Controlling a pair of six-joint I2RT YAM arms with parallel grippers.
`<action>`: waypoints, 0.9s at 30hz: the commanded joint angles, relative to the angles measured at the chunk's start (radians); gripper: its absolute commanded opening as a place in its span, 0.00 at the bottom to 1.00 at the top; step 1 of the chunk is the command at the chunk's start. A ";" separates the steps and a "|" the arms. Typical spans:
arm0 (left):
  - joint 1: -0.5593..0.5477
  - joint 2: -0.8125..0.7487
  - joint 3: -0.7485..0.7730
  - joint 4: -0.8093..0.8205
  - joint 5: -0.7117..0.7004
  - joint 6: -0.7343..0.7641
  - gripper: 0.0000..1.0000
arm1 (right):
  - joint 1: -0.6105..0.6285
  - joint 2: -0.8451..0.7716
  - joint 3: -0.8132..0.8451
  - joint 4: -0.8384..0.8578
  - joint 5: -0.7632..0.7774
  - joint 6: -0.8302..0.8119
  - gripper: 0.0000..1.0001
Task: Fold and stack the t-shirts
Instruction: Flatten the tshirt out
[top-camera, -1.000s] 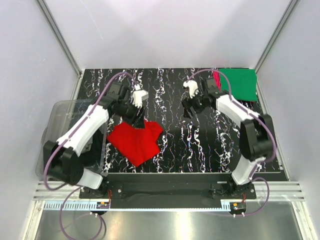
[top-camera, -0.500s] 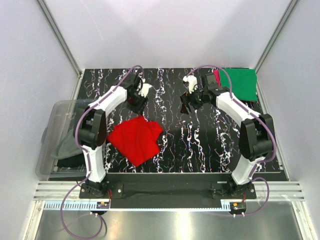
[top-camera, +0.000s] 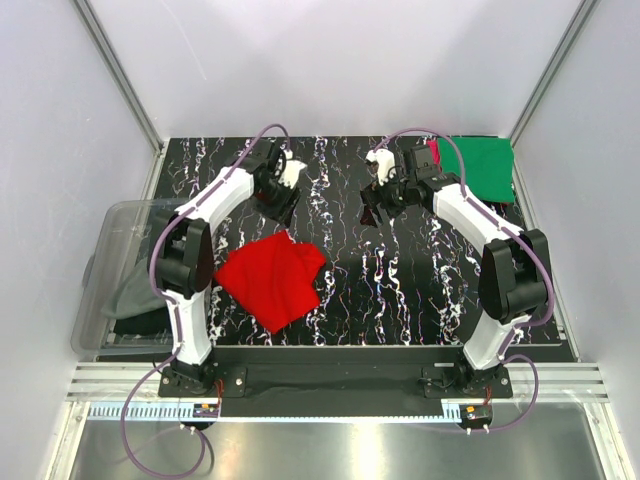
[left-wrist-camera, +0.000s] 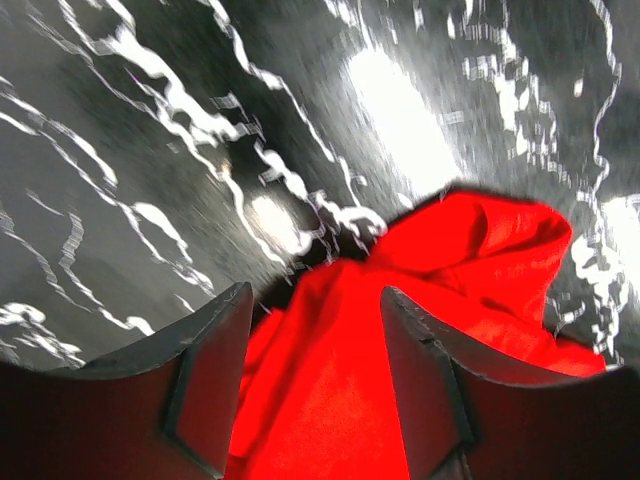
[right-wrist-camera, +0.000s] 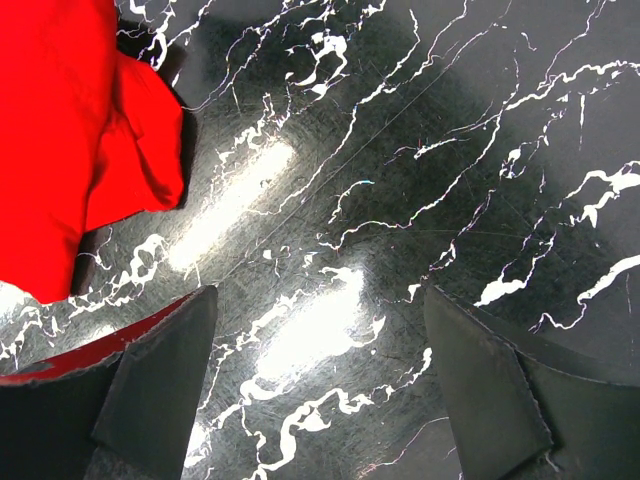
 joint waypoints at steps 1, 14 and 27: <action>0.001 -0.033 -0.037 -0.039 0.052 0.020 0.57 | 0.011 -0.015 0.045 0.002 -0.025 0.009 0.91; 0.002 0.077 0.069 -0.161 0.149 0.040 0.12 | 0.009 -0.007 0.046 -0.001 -0.012 -0.005 0.91; -0.024 0.042 0.590 -0.163 0.428 0.065 0.00 | -0.060 -0.005 0.135 0.025 0.195 0.055 0.93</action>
